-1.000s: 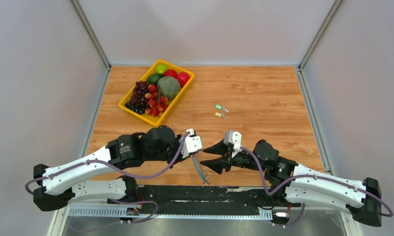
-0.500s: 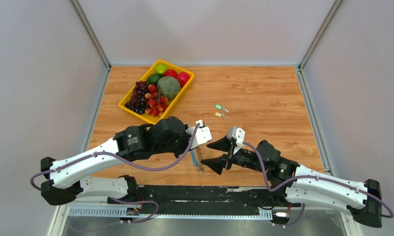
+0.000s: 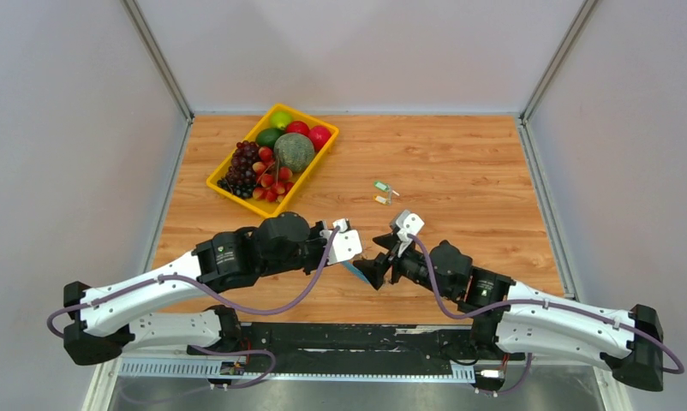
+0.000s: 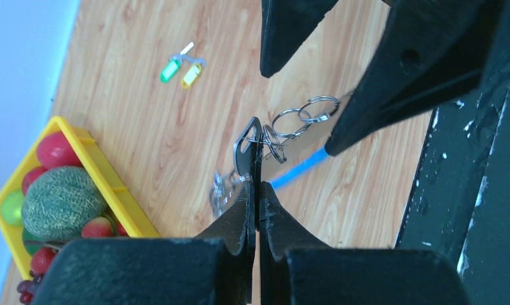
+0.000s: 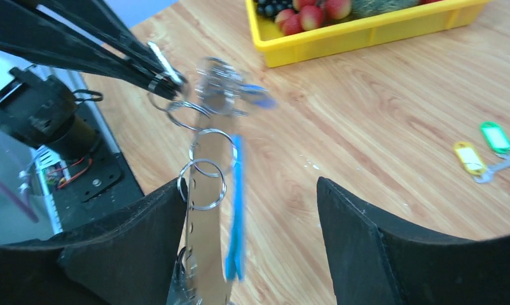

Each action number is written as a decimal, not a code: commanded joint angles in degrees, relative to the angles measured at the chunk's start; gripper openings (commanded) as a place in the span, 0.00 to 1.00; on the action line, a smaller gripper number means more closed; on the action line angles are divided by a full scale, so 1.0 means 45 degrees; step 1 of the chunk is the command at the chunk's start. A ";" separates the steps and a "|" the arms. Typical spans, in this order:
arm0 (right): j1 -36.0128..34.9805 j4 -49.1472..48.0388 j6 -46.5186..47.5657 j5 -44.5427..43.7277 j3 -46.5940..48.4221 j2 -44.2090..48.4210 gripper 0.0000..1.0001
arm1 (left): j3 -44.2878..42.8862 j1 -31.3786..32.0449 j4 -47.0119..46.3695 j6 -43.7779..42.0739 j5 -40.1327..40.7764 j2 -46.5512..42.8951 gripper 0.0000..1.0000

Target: Remove the keys from the keyring

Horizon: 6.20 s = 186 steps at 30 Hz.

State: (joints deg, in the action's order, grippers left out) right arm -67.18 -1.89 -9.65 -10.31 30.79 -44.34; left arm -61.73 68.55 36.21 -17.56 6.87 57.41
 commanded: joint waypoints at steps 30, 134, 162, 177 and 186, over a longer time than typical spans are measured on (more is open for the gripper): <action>-0.0006 -0.1420 0.2450 0.3184 -0.0161 0.1853 0.43 | 0.1348 -0.0078 -0.2202 -0.1950 -0.2945 -0.1592 0.00; 0.0005 -0.5996 -0.0585 0.4557 -0.1218 0.2233 0.00 | 0.2976 -0.0054 -0.3043 -0.3568 -0.3861 -0.2554 0.00; -0.0001 -0.4435 -0.1860 0.5976 -0.0760 0.0807 0.00 | 0.3041 -0.0078 -0.3652 -0.3353 -0.0955 -0.3220 0.00; 0.0006 -0.4281 -0.1893 0.5901 -0.0648 0.0737 0.00 | 0.3113 -0.0078 -0.3771 -0.3396 -0.1029 -0.3388 0.00; -0.0005 -0.4347 -0.1651 0.5604 -0.0585 0.1174 0.00 | 0.3170 -0.0078 -0.3739 -0.3482 -0.1418 -0.3332 0.00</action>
State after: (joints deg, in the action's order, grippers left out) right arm -66.61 -20.25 -16.86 12.56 25.69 -41.45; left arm -47.16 68.60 24.38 -32.53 -0.64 42.94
